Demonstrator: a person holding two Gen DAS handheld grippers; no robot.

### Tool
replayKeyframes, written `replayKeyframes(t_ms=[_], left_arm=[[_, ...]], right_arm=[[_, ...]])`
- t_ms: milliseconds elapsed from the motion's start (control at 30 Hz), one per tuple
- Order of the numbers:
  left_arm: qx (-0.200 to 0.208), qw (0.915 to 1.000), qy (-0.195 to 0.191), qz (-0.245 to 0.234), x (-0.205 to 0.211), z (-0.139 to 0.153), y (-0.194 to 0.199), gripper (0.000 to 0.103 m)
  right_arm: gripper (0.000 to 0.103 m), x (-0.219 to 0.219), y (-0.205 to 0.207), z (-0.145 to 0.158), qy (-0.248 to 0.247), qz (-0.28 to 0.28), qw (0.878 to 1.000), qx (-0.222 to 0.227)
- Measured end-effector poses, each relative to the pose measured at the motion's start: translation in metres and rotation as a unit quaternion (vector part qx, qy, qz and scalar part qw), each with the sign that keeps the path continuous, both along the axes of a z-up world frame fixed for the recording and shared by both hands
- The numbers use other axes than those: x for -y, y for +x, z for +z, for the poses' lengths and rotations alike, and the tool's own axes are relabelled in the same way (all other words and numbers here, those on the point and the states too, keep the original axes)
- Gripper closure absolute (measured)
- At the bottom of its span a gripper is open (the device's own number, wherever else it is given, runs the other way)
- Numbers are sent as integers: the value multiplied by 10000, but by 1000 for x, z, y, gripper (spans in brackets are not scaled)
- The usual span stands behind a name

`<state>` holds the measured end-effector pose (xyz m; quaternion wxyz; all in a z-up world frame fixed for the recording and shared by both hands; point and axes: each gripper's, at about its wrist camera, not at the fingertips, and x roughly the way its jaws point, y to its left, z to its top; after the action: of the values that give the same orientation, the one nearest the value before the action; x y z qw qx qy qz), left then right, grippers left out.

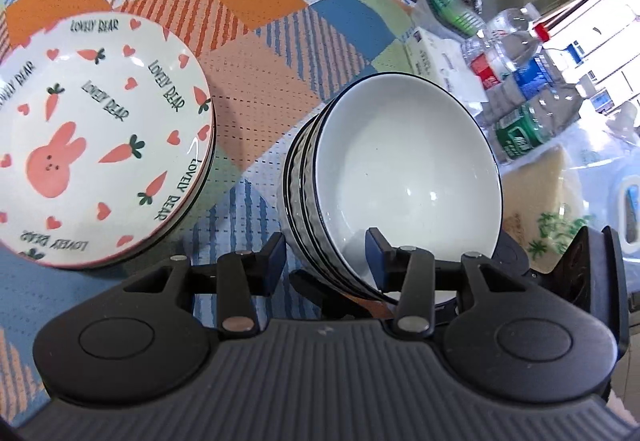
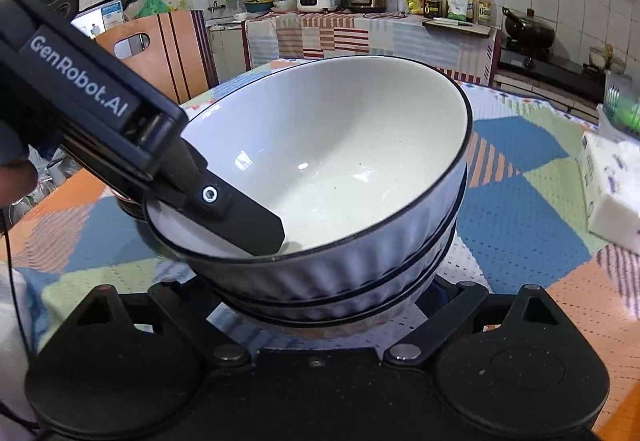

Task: Organize plates and bowls
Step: 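Lift the bowl stack with both grippers over the bunny plate stack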

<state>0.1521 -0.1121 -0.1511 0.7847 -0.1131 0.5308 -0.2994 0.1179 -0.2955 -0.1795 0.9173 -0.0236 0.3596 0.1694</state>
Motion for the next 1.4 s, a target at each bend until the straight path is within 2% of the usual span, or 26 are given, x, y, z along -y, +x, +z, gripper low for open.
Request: replayKeyframes(t_ms=[533,867,1200,1300,1400], left_arm=[[440,9989,118,99,-46,59,-44,62],[765,9965,203,251,-84,83,-59,62],[759,9962,187,392,-125,91,-26,62],[834,9956,264,331,-129,88,-12,62],[737,9962,301,350,-133,81,4,62]], right_arm=[[6,-38,-30,50,-62,207,9993,296],[6,-69,-40,65,3,271,9980,578],[6,-99,-11,70,-16,514,9964,681],[6,-106,0,68,-34,555,9960,701],[6,-110,12,60,4,554,9962,665]])
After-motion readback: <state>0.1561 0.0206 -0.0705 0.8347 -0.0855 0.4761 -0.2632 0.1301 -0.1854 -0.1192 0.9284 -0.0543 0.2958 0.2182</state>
